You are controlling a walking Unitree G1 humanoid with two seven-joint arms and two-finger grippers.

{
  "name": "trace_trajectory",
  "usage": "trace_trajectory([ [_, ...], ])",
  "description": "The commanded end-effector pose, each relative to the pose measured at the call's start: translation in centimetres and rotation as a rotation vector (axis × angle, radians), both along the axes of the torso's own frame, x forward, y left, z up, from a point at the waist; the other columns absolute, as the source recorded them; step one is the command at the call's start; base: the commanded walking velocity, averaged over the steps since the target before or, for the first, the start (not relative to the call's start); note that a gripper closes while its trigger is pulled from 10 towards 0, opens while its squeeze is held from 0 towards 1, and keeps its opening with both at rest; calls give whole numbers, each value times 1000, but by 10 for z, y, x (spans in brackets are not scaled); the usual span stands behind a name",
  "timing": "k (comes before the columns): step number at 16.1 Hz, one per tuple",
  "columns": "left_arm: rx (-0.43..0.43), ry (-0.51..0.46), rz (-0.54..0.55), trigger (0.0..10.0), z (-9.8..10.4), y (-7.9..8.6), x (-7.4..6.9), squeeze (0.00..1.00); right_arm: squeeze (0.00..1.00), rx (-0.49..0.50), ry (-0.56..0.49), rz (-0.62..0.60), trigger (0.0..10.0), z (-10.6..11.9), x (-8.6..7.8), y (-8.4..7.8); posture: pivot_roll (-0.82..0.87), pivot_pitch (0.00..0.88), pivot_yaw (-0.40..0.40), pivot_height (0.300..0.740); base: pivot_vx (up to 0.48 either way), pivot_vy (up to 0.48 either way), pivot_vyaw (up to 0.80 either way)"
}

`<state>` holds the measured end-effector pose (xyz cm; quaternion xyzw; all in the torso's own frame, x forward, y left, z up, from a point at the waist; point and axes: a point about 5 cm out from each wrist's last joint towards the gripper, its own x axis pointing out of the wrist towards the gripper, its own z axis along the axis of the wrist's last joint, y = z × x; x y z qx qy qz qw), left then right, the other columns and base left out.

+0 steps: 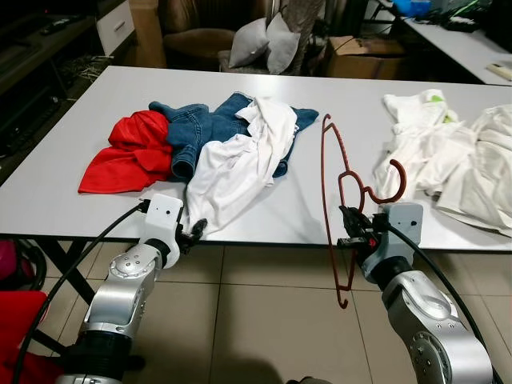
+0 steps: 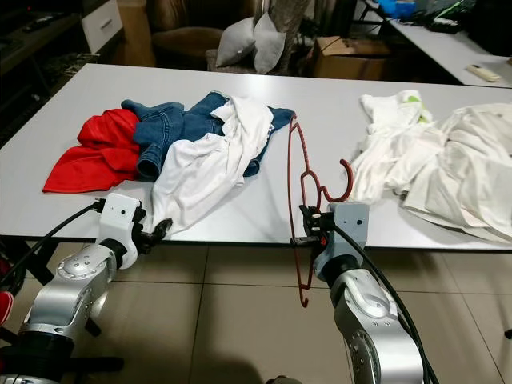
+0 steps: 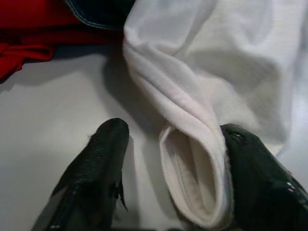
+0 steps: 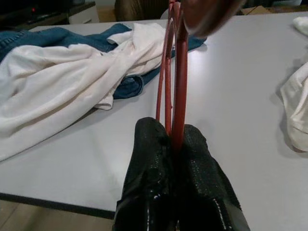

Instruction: Hang hanger

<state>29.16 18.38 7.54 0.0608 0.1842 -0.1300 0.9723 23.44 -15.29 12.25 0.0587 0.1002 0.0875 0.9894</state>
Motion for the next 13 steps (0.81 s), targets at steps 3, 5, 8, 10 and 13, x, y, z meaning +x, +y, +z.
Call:
trace_trajectory([
  [3,0,-26,-31,0,4,-1,6,0,0,-15,-12,-13,10000,0,-2,-2,-30,0,1,740,0,0,0],
  [5,-6,-42,-53,0,4,-4,7,0,0,-12,-10,-18,10000,0,-3,-2,-31,0,4,740,0,0,0],
  [8,-23,-72,-60,0,9,-7,5,0,0,-16,-1,-42,10000,-3,-4,-7,-27,0,-2,740,0,0,0],
  [10,-43,-82,-84,0,12,-10,2,0,0,-11,-5,-57,10000,-2,-3,-8,-22,0,-11,740,0,0,0],
  [13,-62,-87,-99,0,13,-12,-1,0,0,-24,-3,-66,10000,-4,-1,-13,-15,0,-11,740,0,0,0],
])
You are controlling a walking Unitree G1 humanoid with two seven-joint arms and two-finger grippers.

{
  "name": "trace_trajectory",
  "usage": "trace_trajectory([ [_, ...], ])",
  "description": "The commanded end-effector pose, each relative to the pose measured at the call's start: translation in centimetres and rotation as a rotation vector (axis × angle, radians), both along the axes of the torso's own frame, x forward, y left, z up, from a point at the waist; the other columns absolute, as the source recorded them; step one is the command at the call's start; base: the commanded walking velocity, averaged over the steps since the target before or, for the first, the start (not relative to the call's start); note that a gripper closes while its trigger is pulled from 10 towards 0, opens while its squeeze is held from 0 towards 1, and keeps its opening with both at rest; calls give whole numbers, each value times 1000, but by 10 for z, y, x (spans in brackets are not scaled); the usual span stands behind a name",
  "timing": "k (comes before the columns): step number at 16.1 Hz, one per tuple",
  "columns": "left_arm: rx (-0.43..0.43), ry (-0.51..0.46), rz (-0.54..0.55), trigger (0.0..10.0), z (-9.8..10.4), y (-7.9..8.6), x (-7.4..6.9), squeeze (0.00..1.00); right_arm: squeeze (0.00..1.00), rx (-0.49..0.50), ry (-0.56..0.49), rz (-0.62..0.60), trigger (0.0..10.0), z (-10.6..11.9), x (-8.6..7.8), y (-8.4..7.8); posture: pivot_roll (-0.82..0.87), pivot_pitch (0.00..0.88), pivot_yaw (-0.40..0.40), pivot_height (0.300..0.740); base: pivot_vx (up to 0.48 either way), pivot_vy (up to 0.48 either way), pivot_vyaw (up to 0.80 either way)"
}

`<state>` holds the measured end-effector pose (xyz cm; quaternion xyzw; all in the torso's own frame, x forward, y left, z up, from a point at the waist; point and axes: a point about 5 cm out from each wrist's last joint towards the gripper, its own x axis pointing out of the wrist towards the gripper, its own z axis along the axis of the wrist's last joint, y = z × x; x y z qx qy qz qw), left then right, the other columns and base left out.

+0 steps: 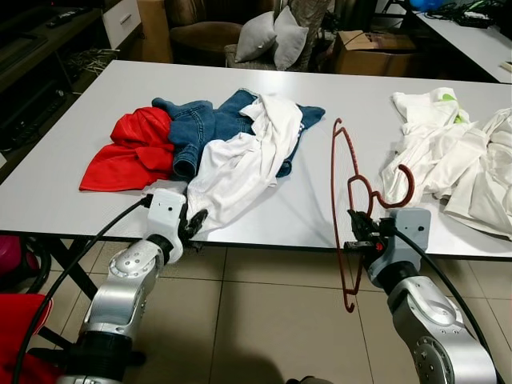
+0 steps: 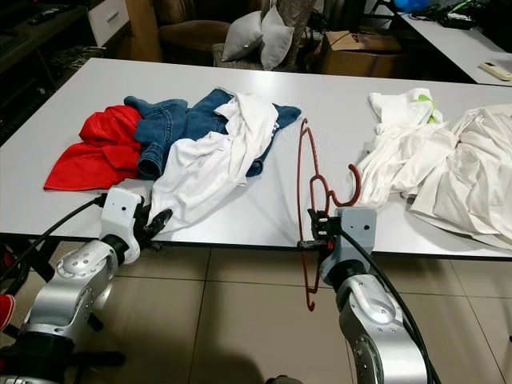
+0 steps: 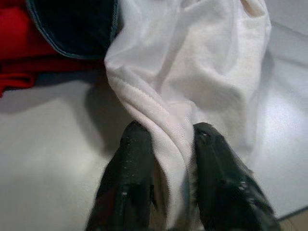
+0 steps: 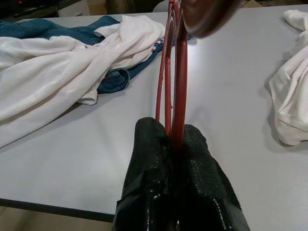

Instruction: Hang hanger

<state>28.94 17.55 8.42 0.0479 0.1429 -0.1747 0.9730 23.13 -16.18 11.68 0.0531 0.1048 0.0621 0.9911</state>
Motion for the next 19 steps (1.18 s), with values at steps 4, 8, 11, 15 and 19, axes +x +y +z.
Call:
trace_trajectory([
  [4,-52,-48,-74,0,15,-12,-1,0,0,-4,-28,-30,10000,5,11,-6,-3,0,-39,740,0,0,0],
  [8,-71,-243,-197,0,81,-36,42,0,0,11,-63,-141,10000,9,22,-20,1,0,-30,740,0,0,0],
  [11,-91,-436,-386,0,149,-87,72,0,0,48,-107,-308,10000,20,24,-47,-16,0,-29,740,0,0,0],
  [15,48,-325,-762,0,113,-166,48,0,0,55,-120,-399,10000,22,19,-70,-67,0,-1,740,0,0,0],
  [19,26,-136,-762,10000,45,-181,24,400,0,62,-85,-338,10000,18,8,-59,-85,0,-4,740,0,0,0],
])
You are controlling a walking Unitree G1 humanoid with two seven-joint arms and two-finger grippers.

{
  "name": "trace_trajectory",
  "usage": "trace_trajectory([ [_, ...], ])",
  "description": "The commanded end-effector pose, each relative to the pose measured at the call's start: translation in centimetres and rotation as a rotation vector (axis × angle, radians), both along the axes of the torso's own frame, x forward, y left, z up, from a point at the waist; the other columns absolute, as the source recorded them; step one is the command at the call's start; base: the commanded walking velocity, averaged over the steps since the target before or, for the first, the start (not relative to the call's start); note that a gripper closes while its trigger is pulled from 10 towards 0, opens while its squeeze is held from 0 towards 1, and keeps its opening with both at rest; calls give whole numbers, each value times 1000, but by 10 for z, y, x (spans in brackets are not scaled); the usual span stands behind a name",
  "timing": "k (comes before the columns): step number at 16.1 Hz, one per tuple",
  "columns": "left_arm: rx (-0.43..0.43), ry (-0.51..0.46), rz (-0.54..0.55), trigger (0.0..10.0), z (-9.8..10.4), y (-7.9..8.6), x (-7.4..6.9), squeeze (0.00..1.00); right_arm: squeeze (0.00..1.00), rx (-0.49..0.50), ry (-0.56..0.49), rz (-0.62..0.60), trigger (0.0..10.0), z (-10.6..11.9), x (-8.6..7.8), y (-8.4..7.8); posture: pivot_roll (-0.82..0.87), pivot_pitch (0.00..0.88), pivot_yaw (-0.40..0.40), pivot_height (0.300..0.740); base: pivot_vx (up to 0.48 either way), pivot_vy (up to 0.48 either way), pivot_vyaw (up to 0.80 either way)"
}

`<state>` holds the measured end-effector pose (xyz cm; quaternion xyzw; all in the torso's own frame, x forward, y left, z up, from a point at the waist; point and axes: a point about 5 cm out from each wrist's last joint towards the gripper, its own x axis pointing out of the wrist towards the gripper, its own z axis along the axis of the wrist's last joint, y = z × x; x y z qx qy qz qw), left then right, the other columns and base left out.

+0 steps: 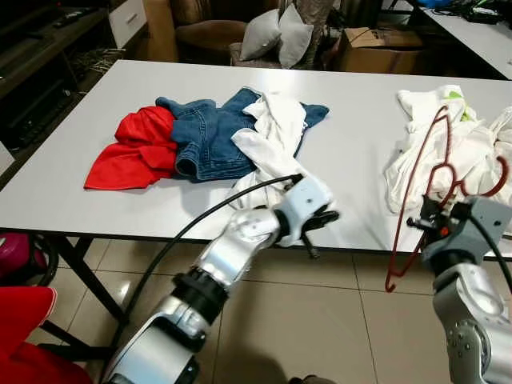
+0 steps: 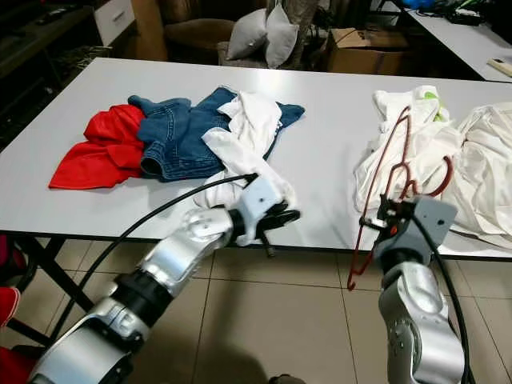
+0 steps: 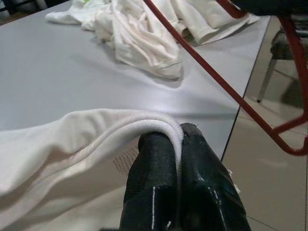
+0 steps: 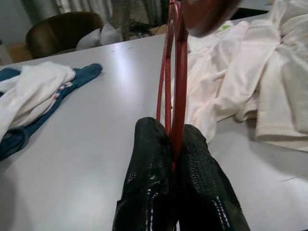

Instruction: Hang hanger

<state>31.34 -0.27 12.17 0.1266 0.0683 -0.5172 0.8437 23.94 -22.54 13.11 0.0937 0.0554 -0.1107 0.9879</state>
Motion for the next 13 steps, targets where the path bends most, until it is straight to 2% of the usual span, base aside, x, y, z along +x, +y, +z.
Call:
trace_trajectory([
  [1,-54,22,-14,10000,5,-3,-5,1000,0,13,-9,24,10000,2,-1,6,-86,0,12,740,0,0,0],
  [4,-84,75,-107,10000,4,-10,-15,1000,0,33,-25,7,10000,2,1,7,-71,0,60,740,0,0,0],
  [7,-75,145,-244,10000,12,-4,-30,1000,0,34,-30,18,10000,3,4,12,-48,13,78,740,0,0,0],
  [9,-56,153,-221,10000,11,11,-32,1000,0,42,-31,25,10000,4,4,14,-43,24,72,740,0,0,0],
  [11,-87,189,-204,10000,6,24,-40,1000,0,39,-33,72,10000,7,8,19,-46,28,61,740,0,0,0],
  [12,-75,197,-197,10000,4,26,-43,1000,0,32,-32,86,10000,8,10,21,-44,32,61,740,0,0,0],
  [13,-22,187,-132,10000,-1,25,-39,1000,0,30,-31,93,10000,8,12,20,-29,37,74,740,0,0,0],
])
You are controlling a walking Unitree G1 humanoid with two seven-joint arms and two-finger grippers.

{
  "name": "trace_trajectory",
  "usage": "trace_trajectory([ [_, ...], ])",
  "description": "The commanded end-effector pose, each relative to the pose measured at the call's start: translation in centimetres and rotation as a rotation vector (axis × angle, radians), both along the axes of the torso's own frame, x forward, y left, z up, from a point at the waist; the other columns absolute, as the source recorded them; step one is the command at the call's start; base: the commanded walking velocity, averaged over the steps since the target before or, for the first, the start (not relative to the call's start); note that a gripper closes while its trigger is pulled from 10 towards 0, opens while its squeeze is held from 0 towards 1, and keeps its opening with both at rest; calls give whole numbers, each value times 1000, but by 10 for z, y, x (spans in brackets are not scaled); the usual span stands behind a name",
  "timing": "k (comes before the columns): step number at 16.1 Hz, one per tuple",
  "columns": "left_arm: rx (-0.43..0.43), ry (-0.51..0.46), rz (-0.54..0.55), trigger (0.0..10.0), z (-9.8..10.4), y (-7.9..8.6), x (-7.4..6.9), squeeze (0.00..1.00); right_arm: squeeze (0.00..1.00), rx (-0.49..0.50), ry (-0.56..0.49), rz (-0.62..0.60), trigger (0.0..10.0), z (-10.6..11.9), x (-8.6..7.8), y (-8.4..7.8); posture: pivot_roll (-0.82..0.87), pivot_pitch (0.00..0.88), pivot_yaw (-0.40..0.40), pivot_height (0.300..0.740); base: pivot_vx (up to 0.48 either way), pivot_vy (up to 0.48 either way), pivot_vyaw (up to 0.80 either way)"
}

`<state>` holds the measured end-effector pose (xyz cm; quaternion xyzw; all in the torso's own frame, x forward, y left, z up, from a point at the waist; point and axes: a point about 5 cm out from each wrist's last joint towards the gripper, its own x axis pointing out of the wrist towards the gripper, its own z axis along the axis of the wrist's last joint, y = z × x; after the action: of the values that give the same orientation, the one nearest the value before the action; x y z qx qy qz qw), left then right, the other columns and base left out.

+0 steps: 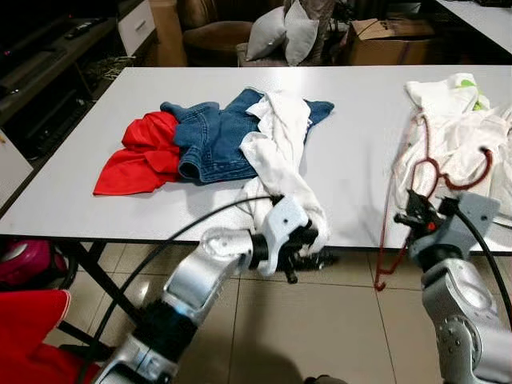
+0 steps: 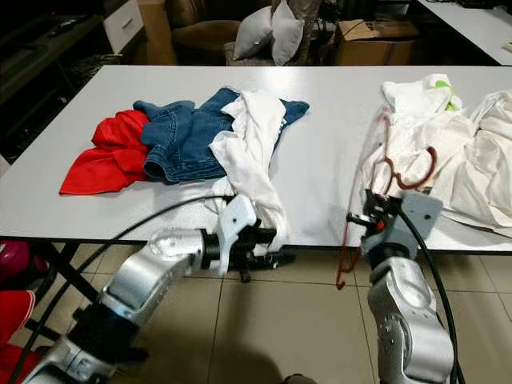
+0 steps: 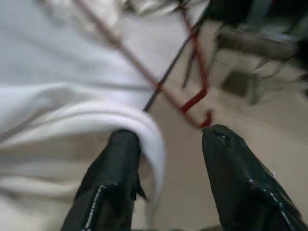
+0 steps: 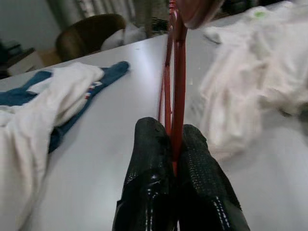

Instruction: Hang hanger

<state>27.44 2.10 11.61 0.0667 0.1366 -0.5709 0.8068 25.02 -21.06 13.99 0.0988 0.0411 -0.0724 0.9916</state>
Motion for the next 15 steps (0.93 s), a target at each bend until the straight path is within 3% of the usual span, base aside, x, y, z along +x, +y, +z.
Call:
trace_trajectory([
  [1,55,-32,166,10000,-2,-2,13,1000,0,-13,3,37,10000,1,5,2,-44,38,77,740,0,0,0],
  [3,62,-37,247,10000,-1,0,21,1000,0,-5,-8,32,10000,4,7,2,-40,37,76,740,0,0,0],
  [5,-22,-12,136,10000,13,-4,15,1000,0,6,-10,67,10000,5,4,3,-21,42,62,740,0,0,0],
  [6,-35,-20,-16,10000,19,-2,3,1000,0,-3,0,143,10000,4,5,10,-31,39,68,740,0,0,0],
  [7,-22,-17,-52,10000,18,1,-1,1000,0,-9,-2,187,10000,6,5,13,-43,35,75,740,0,0,0],
  [8,-4,-21,-84,10000,17,9,-3,1000,0,-3,-30,310,10000,18,2,19,-63,24,89,740,0,0,0],
  [10,-1,-24,-87,10000,17,12,-2,1000,0,6,-57,372,10000,26,0,19,-68,16,95,740,0,0,0],
  [12,13,-44,-56,10000,22,20,3,1000,0,4,-109,483,10000,46,-2,13,-67,1,75,740,0,0,0],
  [13,11,-78,23,10000,29,37,9,1000,0,30,-118,609,10000,57,-3,16,-60,0,61,740,0,0,0],
  [15,49,-117,145,10000,28,61,17,1000,0,28,-85,749,10000,60,-6,21,-51,0,38,740,0,0,0],
])
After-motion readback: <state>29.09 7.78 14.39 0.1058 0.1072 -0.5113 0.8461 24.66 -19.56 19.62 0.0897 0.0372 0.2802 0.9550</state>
